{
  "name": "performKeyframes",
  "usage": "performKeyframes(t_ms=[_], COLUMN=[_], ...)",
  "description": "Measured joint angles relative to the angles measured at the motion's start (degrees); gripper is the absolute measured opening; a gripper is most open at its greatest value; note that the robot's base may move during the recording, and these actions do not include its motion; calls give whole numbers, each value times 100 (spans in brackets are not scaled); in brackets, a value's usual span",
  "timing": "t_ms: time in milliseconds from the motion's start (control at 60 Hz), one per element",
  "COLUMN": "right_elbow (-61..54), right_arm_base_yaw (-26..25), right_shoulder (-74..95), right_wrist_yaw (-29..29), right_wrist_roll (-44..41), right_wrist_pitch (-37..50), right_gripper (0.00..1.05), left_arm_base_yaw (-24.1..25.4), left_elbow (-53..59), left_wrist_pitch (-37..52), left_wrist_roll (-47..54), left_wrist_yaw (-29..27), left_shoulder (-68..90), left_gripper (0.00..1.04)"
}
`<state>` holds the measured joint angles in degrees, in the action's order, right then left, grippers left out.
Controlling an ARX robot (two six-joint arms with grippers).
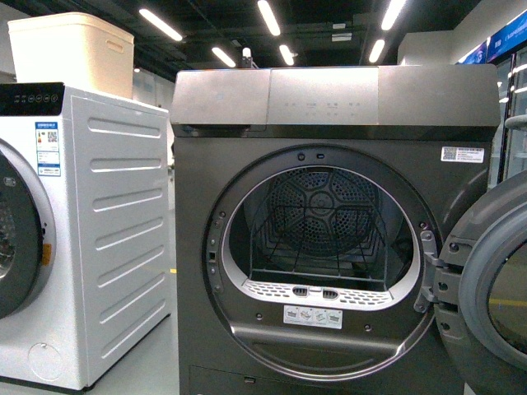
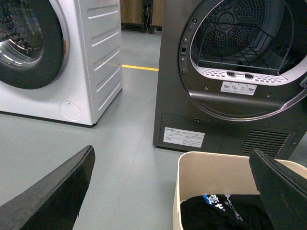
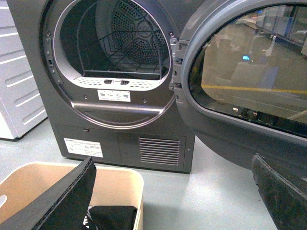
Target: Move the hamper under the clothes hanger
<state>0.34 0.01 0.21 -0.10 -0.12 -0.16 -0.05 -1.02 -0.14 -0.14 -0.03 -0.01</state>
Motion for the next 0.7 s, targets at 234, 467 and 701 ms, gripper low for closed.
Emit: performKeyframes(t_ms=[234, 467, 701], right_elbow=[208, 763, 1853], right_arm_base_yaw=[28, -37, 361], right_shoulder=[1768, 5362, 8391], right_wrist_yaw=[481, 149, 157], right_wrist_roll=[601, 708, 699], right_wrist_pitch=[398, 3259, 4225], right_gripper=[97, 97, 97], left_arm_base_yaw=[59, 431, 63], left_elbow=[-111, -675, -1814], left_wrist_pitch=[680, 3692, 5117], left_wrist_roll=[-199, -400, -511], left_wrist_yaw=[-748, -293, -448], left_shoulder=[1755, 5589, 9285], left_gripper=[98, 98, 98])
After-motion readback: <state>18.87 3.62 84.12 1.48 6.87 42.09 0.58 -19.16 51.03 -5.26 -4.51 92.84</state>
